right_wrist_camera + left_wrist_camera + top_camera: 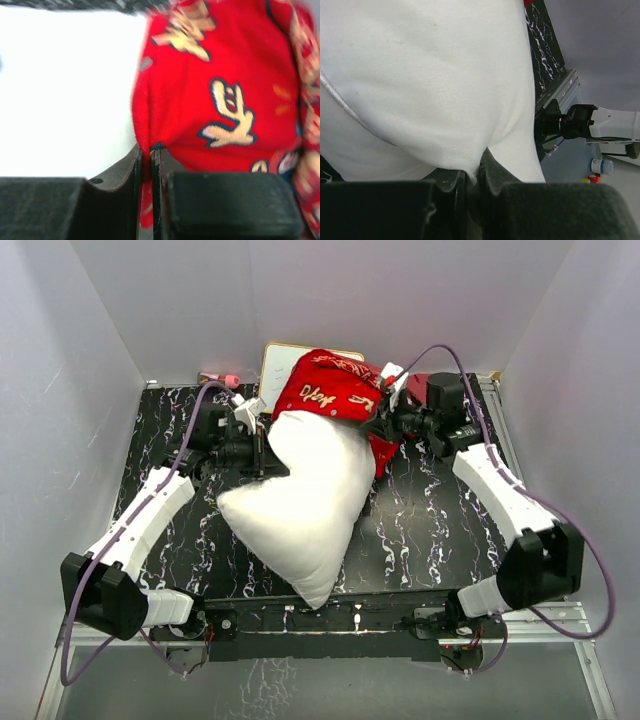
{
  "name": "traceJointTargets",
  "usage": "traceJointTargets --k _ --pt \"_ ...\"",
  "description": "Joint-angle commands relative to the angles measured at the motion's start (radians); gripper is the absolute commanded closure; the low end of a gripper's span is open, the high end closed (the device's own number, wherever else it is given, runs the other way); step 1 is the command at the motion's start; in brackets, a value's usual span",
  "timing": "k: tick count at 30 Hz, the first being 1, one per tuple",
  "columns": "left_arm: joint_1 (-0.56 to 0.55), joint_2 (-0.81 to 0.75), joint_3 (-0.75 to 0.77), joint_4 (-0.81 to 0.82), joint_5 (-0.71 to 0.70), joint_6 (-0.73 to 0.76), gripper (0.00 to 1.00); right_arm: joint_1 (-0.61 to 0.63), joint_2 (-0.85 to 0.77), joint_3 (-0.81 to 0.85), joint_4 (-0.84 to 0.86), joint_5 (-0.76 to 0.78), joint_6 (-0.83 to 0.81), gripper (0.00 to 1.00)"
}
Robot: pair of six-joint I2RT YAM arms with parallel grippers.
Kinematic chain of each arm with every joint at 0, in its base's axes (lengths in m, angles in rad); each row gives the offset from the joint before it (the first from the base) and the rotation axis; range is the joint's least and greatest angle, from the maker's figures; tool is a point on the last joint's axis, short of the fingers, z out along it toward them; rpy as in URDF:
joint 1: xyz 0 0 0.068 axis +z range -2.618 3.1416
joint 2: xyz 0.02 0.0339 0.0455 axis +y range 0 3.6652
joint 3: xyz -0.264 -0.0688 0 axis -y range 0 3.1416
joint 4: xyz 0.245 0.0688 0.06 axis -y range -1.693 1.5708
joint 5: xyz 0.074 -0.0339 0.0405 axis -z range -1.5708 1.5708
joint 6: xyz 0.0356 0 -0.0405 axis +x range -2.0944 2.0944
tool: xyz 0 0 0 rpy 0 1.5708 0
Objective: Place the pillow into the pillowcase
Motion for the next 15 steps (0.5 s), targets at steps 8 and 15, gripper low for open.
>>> traceJointTargets --k 8,15 --pt "0.009 0.110 0.259 0.166 -0.007 0.099 1.00 0.352 -0.178 0.092 0.049 -0.192 0.272 0.92" --pt "0.023 0.152 0.126 0.176 -0.072 0.113 1.00 0.240 -0.123 -0.041 -0.061 0.013 0.197 0.92"
